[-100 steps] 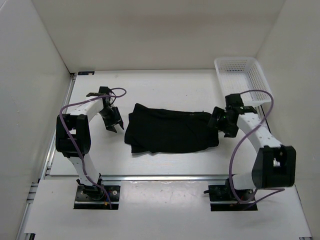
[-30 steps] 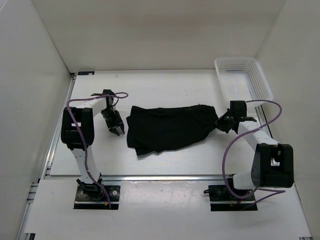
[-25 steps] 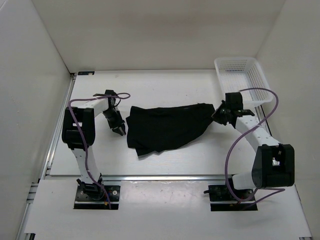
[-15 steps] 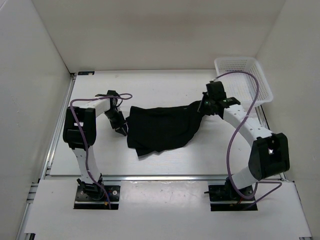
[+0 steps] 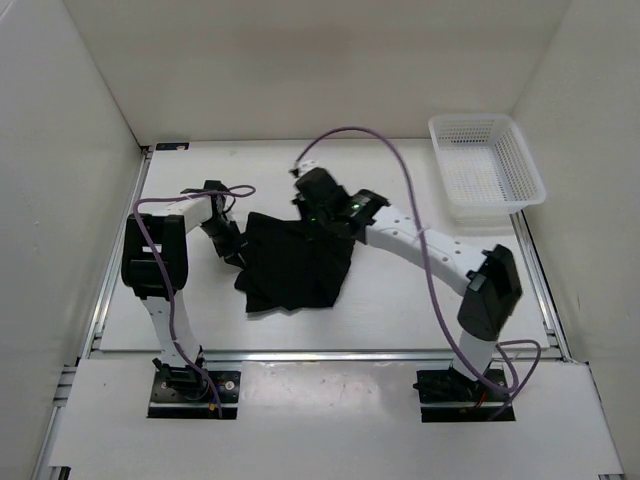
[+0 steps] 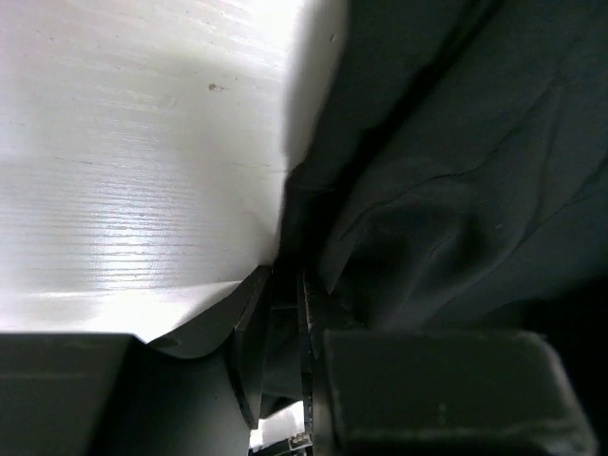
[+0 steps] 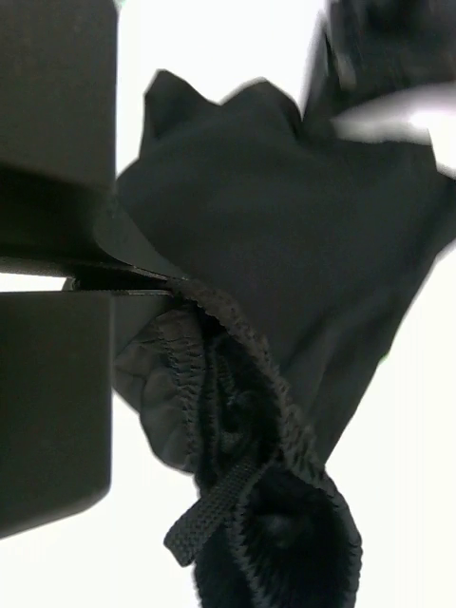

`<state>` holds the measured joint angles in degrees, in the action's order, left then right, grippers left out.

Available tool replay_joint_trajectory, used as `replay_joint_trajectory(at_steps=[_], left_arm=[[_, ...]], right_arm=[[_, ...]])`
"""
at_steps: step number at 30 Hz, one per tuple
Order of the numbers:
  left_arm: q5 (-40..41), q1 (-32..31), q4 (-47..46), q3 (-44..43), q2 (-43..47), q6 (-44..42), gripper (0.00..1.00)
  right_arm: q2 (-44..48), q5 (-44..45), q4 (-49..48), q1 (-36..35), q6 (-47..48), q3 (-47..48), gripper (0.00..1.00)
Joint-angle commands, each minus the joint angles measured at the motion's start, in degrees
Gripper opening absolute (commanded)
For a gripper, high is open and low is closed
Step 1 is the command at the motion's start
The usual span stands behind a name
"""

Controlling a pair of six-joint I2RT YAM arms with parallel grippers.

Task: Fold and stack the shorts
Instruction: Fold the shorts

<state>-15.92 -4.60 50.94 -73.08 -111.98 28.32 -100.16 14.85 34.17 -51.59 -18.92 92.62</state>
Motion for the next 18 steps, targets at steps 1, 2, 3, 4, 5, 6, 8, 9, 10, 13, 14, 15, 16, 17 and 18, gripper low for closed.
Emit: replay_joint_trajectory(at_steps=[1,2,3,4,5,6,8,9,10,13,14,15,16,17,18], left_arm=[[0.98,0.55,-1.81,0.3,-0.34,-1.33,0.29],[1.59,0.56,-1.81,0.31,0.18,-1.33,0.29],[2.12,0.56,-1.81,1.0,0.19,-1.33,0.29],[2.12,1.17,-1.81,1.01,0.8,-1.33,0.29],[2.12,1.7,-1.81,1.53,1.41,-1.86,0.29],[2.12,1.7,-1.81,2.14,1.42,-1.86,0.29],[2.65,2.84,-1.81,2.67,2.03,-1.86,0.29],[2.65,2.84,-1.81,2.68,2.03,-1.86,0.29],[2.65,2.84,-1.81,2.68,2.03,-2.38,0.29],[2.65,3.98,-1.81,3.21,2.65,-2.39,0.29],[2.65,3.99,-1.81,3.73,3.17,-2.39,0.29],[2.65,4.51,-1.81,3.73,3.7,-2.39,0.29],[3.17,4.51,-1.81,3.73,3.7,-2.39,0.29],[3.18,4.51,-1.81,4.26,3.7,-2.91,0.29],[3.18,5.04,-1.81,4.26,4.22,-2.92,0.29]], right_arm=[[-5.72,3.78,3.17,-7.35,5.11,6.6,0.0],[-8.01,4.3,3.18,-8.43,5.12,8.7,0.0],[-8.99,4.31,3.18,-10.0,5.12,9.76,0.0],[-9.87,4.31,3.18,-10.63,5.12,10.64,0.0],[-10.84,3.53,3.18,-10.63,5.12,11.61,0.0],[-12.59,3.0,3.18,-12.03,5.12,13.45,0.0],[-15.05,2.46,3.18,-12.74,5.12,16.17,0.0],[-15.85,1.59,3.18,-13.26,5.12,16.97,0.0],[-16.55,1.58,3.18,-13.27,5.12,17.68,0.0],[-18.58,0.7,3.18,-13.8,5.12,20.4,0.0],[-19.45,0.7,3.18,-14.41,5.64,20.93,0.0],[-20.16,0.7,3.18,-14.41,5.65,21.54,0.0],[-20.16,0.7,3.18,-15.02,5.65,22.68,0.0],[-20.16,0.7,3.18,-15.03,5.65,23.22,0.0],[-20.16,1.49,3.18,-15.64,5.65,23.83,0.0]])
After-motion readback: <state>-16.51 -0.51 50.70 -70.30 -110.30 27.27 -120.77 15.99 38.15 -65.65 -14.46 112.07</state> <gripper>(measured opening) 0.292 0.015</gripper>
